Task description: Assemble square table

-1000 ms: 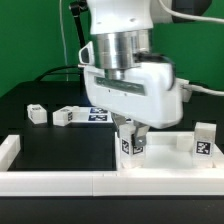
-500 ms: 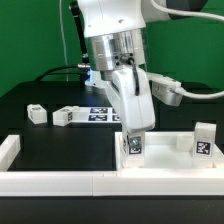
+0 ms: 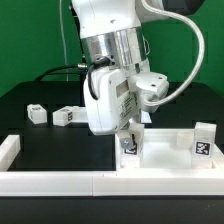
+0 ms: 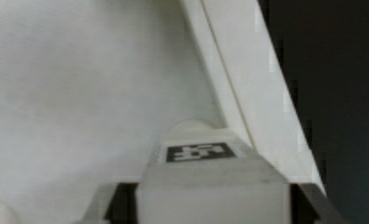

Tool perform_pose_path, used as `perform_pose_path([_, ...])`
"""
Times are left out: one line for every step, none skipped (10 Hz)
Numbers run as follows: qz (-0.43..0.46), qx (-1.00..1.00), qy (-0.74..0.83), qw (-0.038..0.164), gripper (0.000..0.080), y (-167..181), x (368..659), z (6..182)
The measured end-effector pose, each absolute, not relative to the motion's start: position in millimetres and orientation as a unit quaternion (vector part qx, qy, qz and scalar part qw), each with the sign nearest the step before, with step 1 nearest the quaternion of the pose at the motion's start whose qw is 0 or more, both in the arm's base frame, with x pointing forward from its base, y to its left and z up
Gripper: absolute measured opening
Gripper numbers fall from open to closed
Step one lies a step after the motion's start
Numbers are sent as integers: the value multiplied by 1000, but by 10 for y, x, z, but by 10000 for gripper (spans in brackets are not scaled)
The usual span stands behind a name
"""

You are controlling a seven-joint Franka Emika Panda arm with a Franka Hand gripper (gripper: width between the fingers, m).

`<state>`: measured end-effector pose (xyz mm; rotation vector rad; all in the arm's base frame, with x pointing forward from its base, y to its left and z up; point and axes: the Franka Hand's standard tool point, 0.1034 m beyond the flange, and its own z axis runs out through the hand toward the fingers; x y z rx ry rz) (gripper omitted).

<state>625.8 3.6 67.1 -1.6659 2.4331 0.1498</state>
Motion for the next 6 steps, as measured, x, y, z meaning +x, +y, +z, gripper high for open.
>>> perform_pose_path([49,-559,822,93,293,37,6258,674])
perform_pose_path([48,-561,822,91,342,32,6252,669])
perform_pose_path([49,-562,821,91,342,36,6251,666])
perform_pose_path([49,-562,820,91,489,38,6250,665])
perform_pose_path([49,-563,820,91,614,39,6250,665])
perform_pose_path([49,-563,820,91,614,40,6250,664])
